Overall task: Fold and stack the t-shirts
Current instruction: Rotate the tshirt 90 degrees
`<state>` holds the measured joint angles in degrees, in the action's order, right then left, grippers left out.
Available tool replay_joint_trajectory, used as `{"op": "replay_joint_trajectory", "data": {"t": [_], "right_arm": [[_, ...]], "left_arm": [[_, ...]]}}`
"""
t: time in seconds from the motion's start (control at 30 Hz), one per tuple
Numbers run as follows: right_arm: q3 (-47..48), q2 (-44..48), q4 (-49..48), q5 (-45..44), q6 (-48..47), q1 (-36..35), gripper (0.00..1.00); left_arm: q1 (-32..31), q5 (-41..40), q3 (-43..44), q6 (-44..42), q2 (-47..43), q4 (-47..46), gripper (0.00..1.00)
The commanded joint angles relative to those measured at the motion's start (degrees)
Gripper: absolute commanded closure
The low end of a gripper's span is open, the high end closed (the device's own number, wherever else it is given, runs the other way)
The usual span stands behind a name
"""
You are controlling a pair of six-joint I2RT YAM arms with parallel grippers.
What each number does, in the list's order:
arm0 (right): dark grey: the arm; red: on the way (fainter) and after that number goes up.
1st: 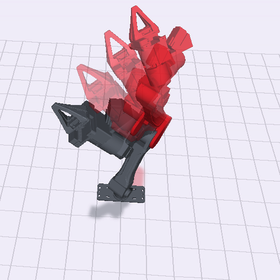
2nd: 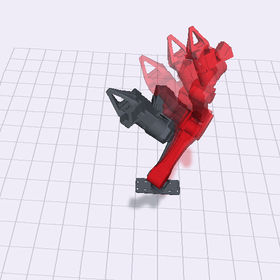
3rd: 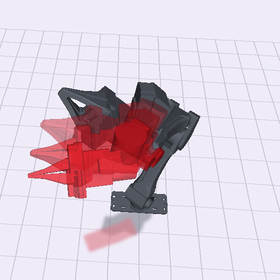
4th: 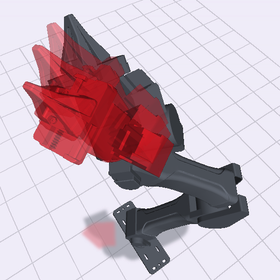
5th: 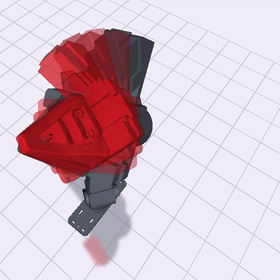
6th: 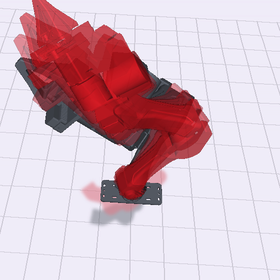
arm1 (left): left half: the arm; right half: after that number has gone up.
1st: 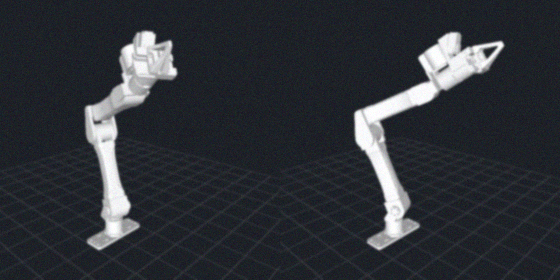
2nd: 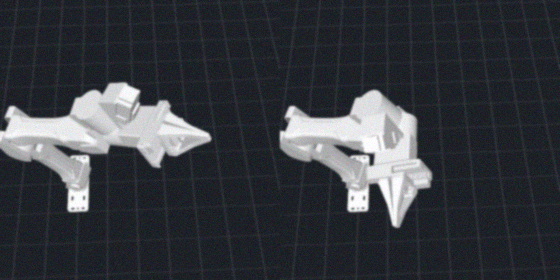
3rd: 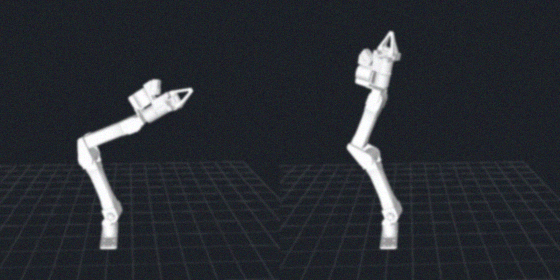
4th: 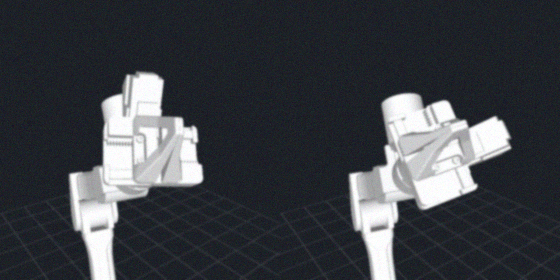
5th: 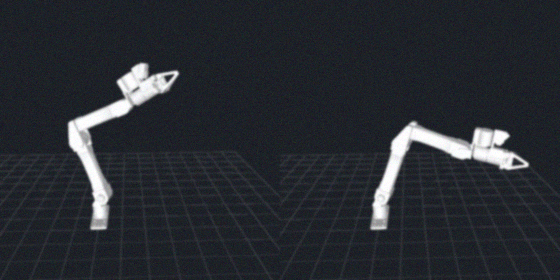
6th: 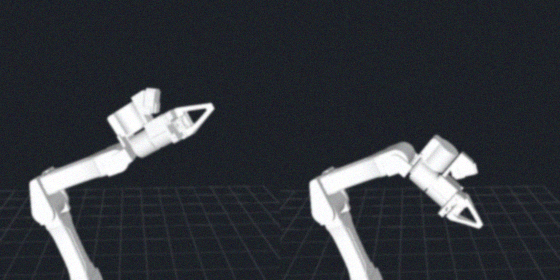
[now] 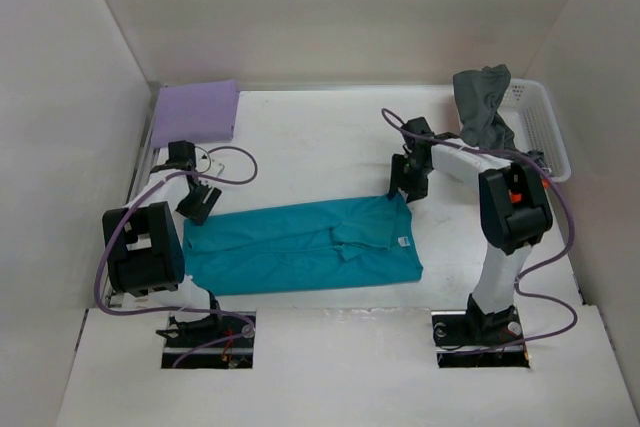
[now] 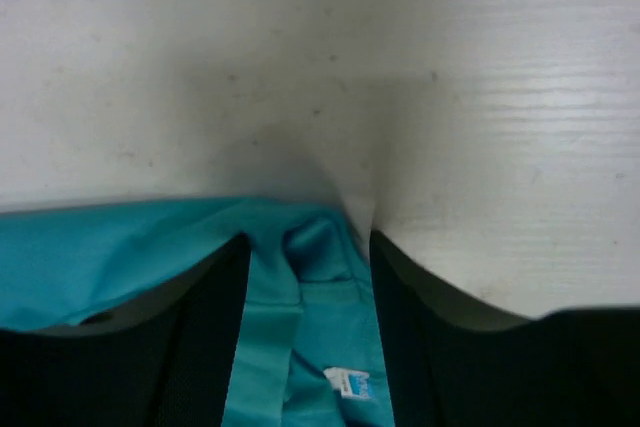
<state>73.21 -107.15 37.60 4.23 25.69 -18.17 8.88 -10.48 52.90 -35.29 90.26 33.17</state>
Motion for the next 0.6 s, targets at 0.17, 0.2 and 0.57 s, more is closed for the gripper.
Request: {"op": "replay_joint_trajectory", "data": {"t": [0.17, 0.2, 0.57], "right_arm": [[6.68, -4.11, 5.37, 0.34, -0.12, 1.26, 0.81], [7.12, -4.64, 5.55, 1.12, -0.12, 1.17, 0.9], [29.33, -16.5, 10.47, 3.77, -0.47, 1.26, 1.0]], "left_arm": [[0.21, -0.95, 1.06, 3.12, -1.14, -2.67, 0.31], [0.39, -1.03, 1.15, 2.95, -1.14, -2.76, 0.31], [3.64, -1.82, 4.05, 2.07, -2.37, -0.65, 0.3]]}}
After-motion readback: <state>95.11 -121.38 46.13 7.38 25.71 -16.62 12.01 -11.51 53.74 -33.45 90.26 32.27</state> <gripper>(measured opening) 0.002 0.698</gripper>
